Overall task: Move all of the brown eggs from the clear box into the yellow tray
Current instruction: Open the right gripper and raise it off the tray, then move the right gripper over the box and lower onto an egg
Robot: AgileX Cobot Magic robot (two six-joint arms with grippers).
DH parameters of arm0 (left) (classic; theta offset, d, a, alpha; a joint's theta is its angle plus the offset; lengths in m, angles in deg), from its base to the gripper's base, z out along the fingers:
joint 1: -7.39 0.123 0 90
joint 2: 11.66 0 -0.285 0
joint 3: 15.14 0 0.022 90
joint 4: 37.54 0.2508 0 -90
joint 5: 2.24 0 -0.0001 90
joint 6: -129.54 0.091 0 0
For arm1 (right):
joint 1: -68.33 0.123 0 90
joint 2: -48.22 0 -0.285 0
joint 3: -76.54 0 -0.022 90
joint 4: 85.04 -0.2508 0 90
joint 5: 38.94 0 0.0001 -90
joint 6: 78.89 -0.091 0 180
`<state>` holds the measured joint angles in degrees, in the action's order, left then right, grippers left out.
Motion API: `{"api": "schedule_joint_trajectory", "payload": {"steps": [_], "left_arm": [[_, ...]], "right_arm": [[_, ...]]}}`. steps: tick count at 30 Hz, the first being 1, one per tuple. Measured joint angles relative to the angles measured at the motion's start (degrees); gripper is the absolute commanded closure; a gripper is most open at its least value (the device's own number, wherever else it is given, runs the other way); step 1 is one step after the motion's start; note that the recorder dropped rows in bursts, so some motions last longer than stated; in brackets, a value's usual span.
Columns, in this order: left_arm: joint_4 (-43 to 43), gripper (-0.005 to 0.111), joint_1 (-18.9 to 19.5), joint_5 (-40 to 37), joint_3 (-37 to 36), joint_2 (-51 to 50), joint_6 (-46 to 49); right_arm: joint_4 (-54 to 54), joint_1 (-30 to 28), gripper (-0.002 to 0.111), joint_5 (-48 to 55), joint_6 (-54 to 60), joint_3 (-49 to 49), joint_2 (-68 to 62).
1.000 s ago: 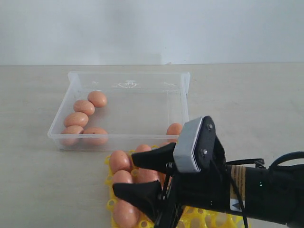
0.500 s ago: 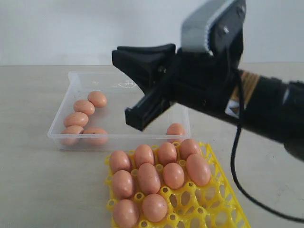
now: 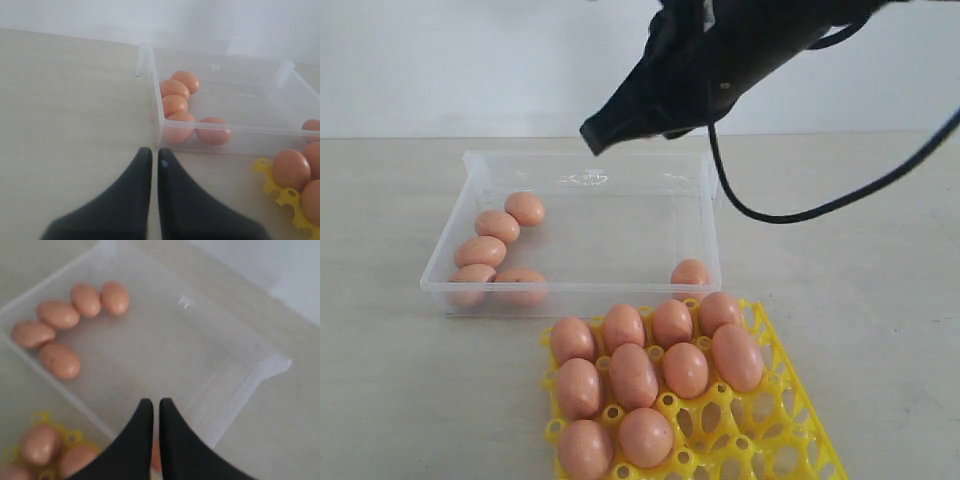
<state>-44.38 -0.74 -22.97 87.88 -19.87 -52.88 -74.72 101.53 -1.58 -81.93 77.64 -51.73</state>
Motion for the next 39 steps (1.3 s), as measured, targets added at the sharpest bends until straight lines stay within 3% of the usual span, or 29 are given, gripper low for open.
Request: {"api": "schedule_joint_trajectory", "payload": {"steps": [5,17,27,29,35,39], "left_arm": [[0.0,0.103,0.0,0.0,0.0,0.0,0.0],[0.0,0.103,0.0,0.0,0.0,0.0,0.0],[0.0,0.103,0.0,0.0,0.0,0.0,0.0],[0.0,0.103,0.0,0.0,0.0,0.0,0.0],[0.0,0.103,0.0,0.0,0.0,0.0,0.0],[0.0,0.103,0.0,0.0,0.0,0.0,0.0]], "right_arm": [[-13.04,0.0,0.108,16.14,13.22,10.41,-9.44],[-25.59,0.0,0.108,31.16,24.34,39.38,-33.19],[-34.77,-0.11,0.108,30.95,43.39,42.2,-38.43],[-34.89,-0.11,0.103,27.07,46.14,42.33,-38.43],[-34.89,-0.2,0.061,19.76,49.55,42.61,-39.03],[-33.36,-0.2,0.06,17.21,49.39,42.7,-40.68]]}}
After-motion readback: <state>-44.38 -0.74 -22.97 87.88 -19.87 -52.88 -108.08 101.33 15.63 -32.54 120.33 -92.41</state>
